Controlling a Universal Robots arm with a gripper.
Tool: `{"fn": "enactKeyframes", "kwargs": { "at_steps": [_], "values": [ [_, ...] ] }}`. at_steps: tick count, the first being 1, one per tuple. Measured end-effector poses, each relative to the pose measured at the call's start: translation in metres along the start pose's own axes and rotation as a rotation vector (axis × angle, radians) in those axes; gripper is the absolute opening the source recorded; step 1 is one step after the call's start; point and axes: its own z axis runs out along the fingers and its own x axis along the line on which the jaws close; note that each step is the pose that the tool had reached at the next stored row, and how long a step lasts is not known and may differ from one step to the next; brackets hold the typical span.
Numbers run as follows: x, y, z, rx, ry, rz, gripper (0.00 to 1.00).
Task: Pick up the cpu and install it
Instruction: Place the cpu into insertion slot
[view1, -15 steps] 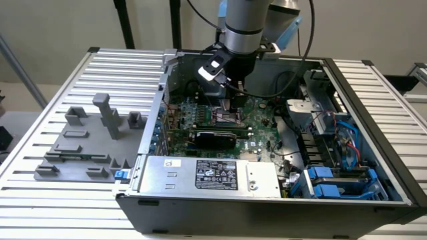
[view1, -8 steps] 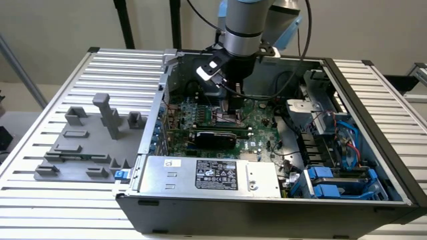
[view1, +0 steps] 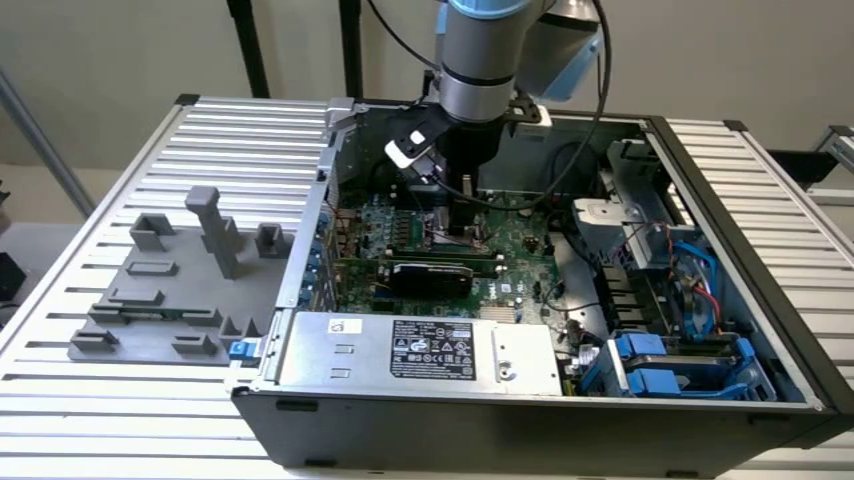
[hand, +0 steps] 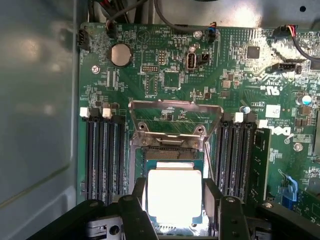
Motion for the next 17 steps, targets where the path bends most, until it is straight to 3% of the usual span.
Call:
{"fn": "enactKeyframes", "kwargs": {
  "at_steps": [17],
  "values": [
    [0.0022, 0.0003, 0.009, -0.0008, 0.0001, 0.027, 0.54]
  ]
}}
